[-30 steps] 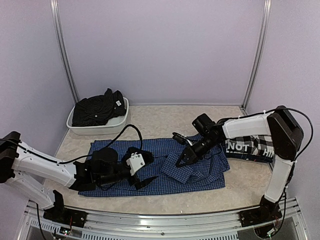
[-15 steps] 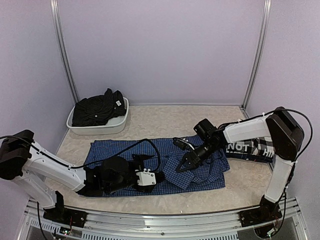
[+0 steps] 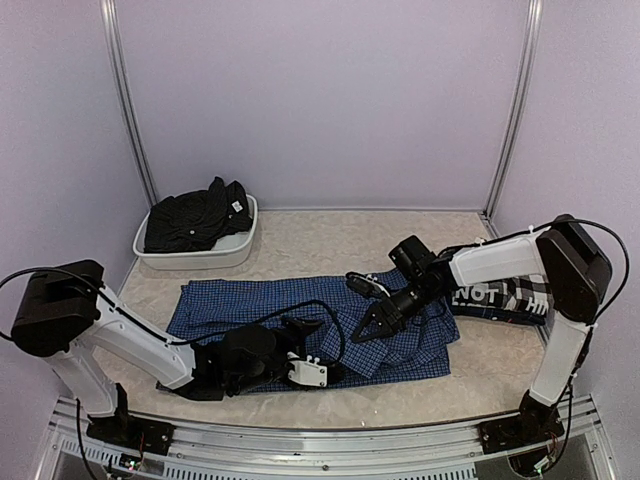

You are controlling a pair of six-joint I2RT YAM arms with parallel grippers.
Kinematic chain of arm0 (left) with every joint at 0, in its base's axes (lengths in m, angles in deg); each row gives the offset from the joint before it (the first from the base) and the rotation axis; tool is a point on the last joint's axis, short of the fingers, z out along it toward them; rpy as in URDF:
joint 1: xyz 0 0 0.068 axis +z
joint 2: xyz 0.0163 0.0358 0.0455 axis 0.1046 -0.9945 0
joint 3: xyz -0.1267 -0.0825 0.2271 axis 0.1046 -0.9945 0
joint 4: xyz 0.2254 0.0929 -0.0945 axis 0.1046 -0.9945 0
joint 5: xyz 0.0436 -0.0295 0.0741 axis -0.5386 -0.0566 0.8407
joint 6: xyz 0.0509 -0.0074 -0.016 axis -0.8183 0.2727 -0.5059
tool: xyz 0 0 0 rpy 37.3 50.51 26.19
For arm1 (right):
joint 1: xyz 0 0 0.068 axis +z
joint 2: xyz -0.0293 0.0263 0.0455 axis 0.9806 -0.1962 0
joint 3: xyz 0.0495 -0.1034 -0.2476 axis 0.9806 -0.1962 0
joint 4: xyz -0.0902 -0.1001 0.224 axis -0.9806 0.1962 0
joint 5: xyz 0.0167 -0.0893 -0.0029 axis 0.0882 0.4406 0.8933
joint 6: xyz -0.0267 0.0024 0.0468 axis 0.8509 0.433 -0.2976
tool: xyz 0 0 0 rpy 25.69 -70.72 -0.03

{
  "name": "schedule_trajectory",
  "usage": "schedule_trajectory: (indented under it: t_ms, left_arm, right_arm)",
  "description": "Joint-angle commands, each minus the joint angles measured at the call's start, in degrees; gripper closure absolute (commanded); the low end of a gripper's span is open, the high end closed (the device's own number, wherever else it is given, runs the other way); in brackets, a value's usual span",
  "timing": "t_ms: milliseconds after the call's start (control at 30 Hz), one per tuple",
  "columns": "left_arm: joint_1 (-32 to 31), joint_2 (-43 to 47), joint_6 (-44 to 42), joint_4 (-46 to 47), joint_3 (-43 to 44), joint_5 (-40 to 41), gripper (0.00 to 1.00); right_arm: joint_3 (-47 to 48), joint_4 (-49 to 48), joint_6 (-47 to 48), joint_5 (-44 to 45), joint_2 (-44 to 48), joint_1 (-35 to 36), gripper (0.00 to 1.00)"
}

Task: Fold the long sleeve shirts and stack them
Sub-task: Pass from the right arm to the left

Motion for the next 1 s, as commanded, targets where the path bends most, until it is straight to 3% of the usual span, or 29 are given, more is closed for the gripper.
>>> schedule_trajectory:
  t_ms: [0,167,567,733,767,833,967]
  left_arm:
    - [-0.88,-2.61,-4.90,6.26,2.31,1.26,0.10]
    - [-1.63,-5.02,-6.18,6.97,3.71,1.39,0.19]
    - [-2.58,-6.02,-5.10,6.27,6.51,0.41,0.73]
    - [-2.44,-6.25,-4.52,6.07,7.69,0.88,1.00]
    - [-2.40,-6.25,-4.28,5.81,7.80,0.73,1.00]
    - [-2.26,-5.97,-3.29,4.24,8.23,0.30,1.00]
    - [-1.32,-4.39,1.86,-4.30,10.97,-0.18,1.00]
  right_arm:
    - [-1.26,-1.98,-0.88,-1.84,1.42,0.03,1.00]
    - [-1.12,-2.04,-0.98,-2.22,1.19,0.01,1.00]
    - [-1.37,-2.30,-1.08,-1.94,1.28,0.08,1.00]
    - [-1.43,-1.88,-0.76,-1.54,1.70,0.02,1.00]
    - [-1.41,-1.54,-0.61,-1.31,1.70,0.05,1.00]
    - [-1.31,-0.77,-0.11,-0.68,1.81,-0.03,0.96]
    - [-0.84,0.60,0.14,2.97,3.28,-0.63,0.69]
